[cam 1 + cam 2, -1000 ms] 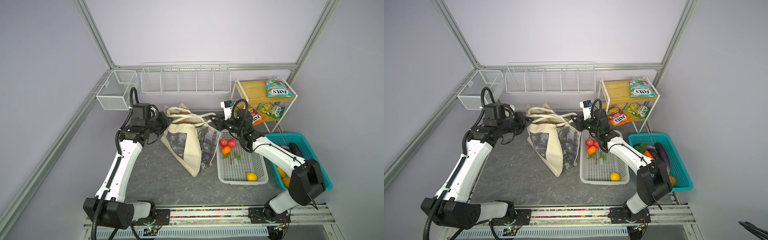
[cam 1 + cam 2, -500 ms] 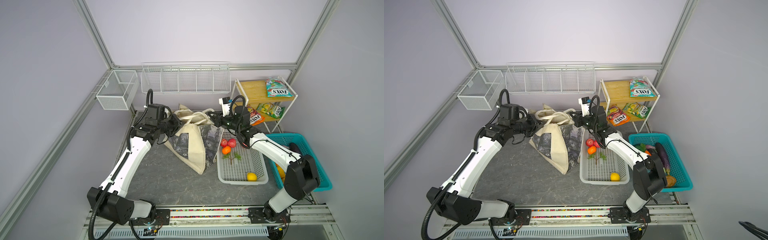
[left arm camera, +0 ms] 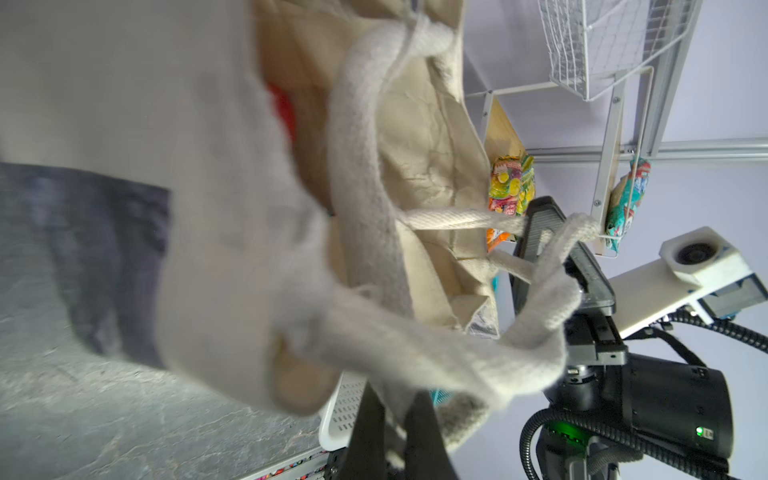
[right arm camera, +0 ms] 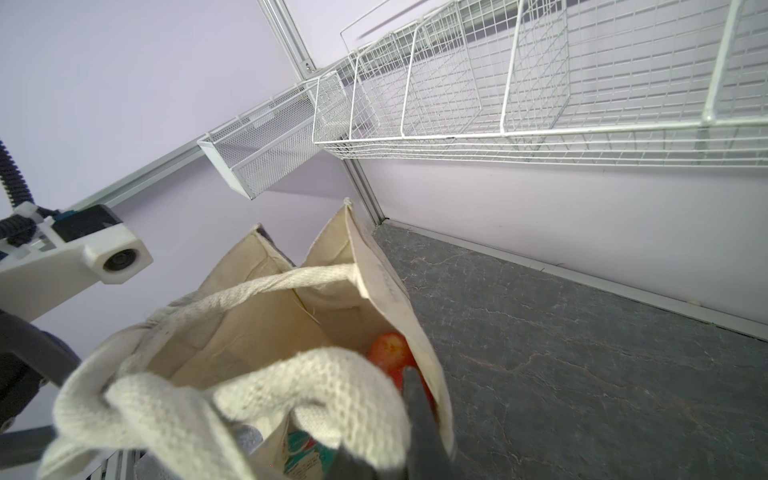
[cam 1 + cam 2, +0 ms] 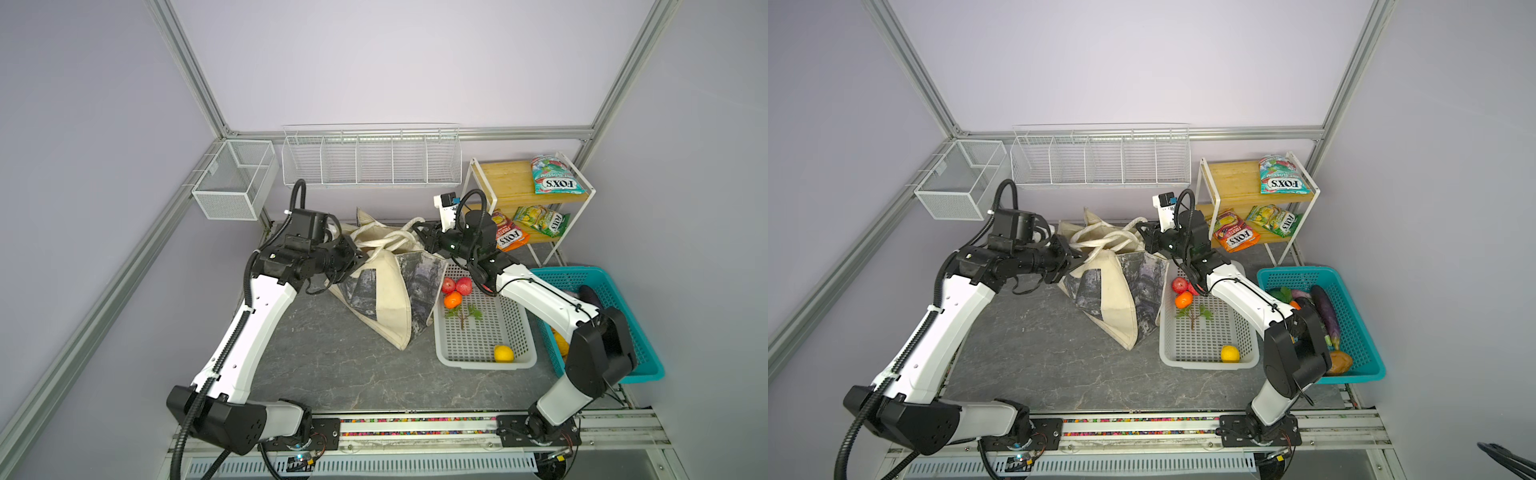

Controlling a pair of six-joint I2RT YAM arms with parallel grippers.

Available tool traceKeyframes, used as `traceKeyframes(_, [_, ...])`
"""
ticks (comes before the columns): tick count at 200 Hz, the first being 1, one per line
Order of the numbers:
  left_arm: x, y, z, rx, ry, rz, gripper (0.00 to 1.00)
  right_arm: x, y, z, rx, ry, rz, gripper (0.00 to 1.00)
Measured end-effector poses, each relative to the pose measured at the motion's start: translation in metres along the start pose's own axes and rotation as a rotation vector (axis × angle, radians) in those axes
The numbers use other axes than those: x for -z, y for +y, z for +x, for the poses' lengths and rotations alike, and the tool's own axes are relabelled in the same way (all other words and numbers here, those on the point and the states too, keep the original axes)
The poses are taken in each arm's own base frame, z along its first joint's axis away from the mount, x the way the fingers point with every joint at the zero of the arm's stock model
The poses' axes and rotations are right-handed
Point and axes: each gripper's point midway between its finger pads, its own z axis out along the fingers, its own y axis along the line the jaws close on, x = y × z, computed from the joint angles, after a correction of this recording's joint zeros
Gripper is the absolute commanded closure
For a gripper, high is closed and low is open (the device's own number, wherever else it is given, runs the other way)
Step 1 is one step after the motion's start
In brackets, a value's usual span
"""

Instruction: Place the food into the grocery bag and tie it

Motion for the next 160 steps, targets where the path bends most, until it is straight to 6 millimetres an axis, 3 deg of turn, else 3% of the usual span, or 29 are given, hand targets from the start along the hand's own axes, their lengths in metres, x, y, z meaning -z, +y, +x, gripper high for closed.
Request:
traceKeyframes(27, [0.029,0.025,-0.021,0.043,-0.065,-0.014,1.0,-0.002,0.003,0.009,0.0,0.025,0.003,0.93])
traceKeyframes(51, [0.038,0.041,-0.026,0.05,-0.061,-0.022,1.0,-0.003,-0.002,0.02,-0.007,0.042,0.031,0.93])
traceKeyframes(103, [0.045,0.081,-0.039,0.056,-0.113,-0.159,1.0,0.015,-0.044,0.037,-0.018,0.038,0.226,0.93])
traceKeyframes(160, [0.06,0.083,-0.057,0.046,-0.212,-0.228,1.0,0.03,-0.05,0.042,-0.005,0.046,0.257,0.93])
